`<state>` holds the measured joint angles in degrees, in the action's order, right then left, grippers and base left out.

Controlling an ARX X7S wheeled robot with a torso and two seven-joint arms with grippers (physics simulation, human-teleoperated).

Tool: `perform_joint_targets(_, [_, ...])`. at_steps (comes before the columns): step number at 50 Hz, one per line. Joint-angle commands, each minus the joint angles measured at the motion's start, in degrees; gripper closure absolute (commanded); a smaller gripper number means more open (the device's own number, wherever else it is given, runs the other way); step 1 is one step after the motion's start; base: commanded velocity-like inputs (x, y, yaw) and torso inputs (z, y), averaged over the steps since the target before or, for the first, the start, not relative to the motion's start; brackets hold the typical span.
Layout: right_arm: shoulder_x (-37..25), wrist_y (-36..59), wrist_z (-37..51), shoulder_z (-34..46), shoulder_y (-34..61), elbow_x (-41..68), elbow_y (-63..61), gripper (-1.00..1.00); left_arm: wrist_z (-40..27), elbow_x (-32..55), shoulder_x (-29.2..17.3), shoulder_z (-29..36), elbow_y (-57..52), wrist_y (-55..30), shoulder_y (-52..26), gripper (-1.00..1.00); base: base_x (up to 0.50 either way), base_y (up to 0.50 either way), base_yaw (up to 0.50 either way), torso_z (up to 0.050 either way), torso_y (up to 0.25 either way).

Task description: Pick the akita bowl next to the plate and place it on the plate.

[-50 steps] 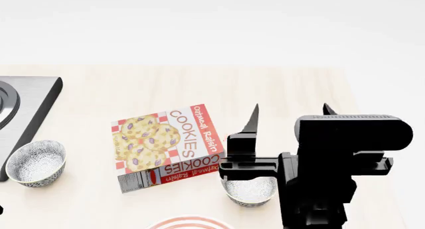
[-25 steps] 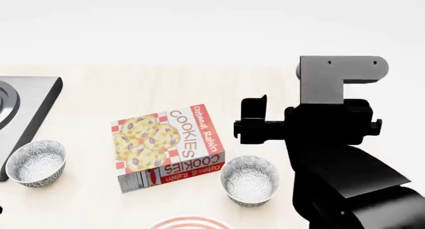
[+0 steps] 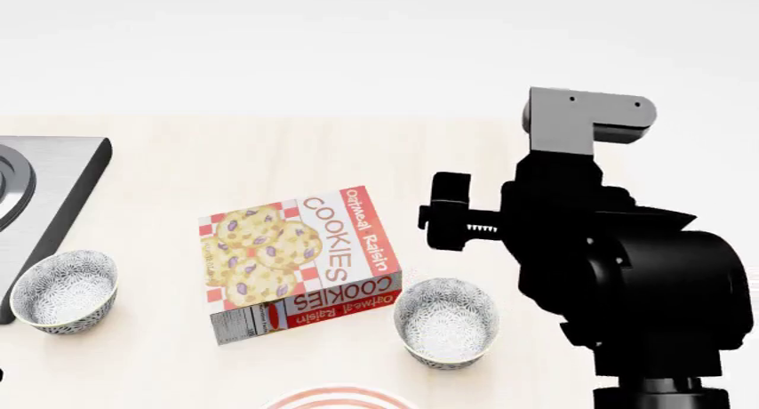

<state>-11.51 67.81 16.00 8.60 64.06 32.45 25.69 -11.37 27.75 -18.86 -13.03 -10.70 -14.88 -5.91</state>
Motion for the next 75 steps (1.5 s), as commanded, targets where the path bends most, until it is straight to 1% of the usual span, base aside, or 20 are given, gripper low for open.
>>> perform_joint_targets(1, [0.82, -0.72, -1.98, 1.01, 3.71, -0.59, 9.62, -1.00, -0.46, 0.36, -0.21, 0.02, -0.63, -0.49, 0.10, -1.00, 0.00, 0.00, 0.00, 0.000, 0.000])
perform_joint_targets(6, [1.08, -1.49, -4.22, 3.85, 4.83, -1.81, 13.91, -1.00, -0.40, 0.20, -0.17, 0.20, -0.23, -0.14, -0.03, -1.00, 0.00, 0.00, 0.00, 0.000, 0.000])
perform_joint_targets(8, [1.24, -1.92, -4.23, 3.03, 4.64, -1.39, 14.64, -1.00, -0.60, 0.43, -0.26, 0.12, -0.66, -0.47, 0.01, -1.00, 0.00, 0.00, 0.00, 0.000, 0.000])
perform_joint_targets(18, [2.26, -4.06, -5.03, 4.46, 4.83, -2.47, 19.48, -1.00, -0.27, 0.52, -0.23, 0.14, 0.07, 0.26, 0.09, -1.00, 0.00, 0.00, 0.00, 0.000, 0.000])
perform_joint_targets(26, [2.86, -5.64, -7.57, 6.21, 5.34, -2.92, 22.62, -1.00, -0.75, 0.87, -0.51, 0.10, -0.86, -0.40, 0.33, -1.00, 0.00, 0.00, 0.00, 0.000, 0.000])
perform_joint_targets(30, [3.20, -7.01, -8.26, 6.51, 6.11, -3.37, 25.90, -1.00, -0.13, 0.34, -0.24, 0.35, 0.86, 0.93, 0.03, -1.00, 0.00, 0.00, 0.00, 0.000, 0.000])
perform_joint_targets(45, [3.44, -7.94, -8.69, 5.99, 6.88, -3.19, 31.64, -1.00, -0.31, 0.44, -0.38, 0.50, 0.88, 1.08, 0.10, -1.00, 0.00, 0.00, 0.00, 0.000, 0.000])
perform_joint_targets(52, [3.01, -7.90, -8.72, 5.66, 5.99, -2.74, 31.21, -1.00, -0.70, 0.72, -0.52, 0.49, 0.17, 0.63, 0.29, -1.00, 0.00, 0.00, 0.00, 0.000, 0.000])
perform_joint_targets(57, [3.17, -9.46, -9.44, 5.63, 6.28, -2.92, 33.91, -1.00, -1.01, 0.93, -0.68, 0.50, -0.30, 0.18, 0.28, -1.00, 0.00, 0.00, 0.00, 0.000, 0.000])
perform_joint_targets(72, [2.96, -10.24, -9.88, 4.07, 6.35, -1.63, 35.34, -1.00, -0.95, 0.84, -0.71, 0.76, 0.29, 0.73, 0.17, -1.00, 0.00, 0.00, 0.00, 0.000, 0.000])
perform_joint_targets(75, [3.16, -11.28, -10.67, 3.92, 6.68, -1.60, 37.31, -1.00, -1.21, 1.04, -0.84, 0.73, -0.20, 0.33, 0.22, -1.00, 0.00, 0.00, 0.00, 0.000, 0.000])
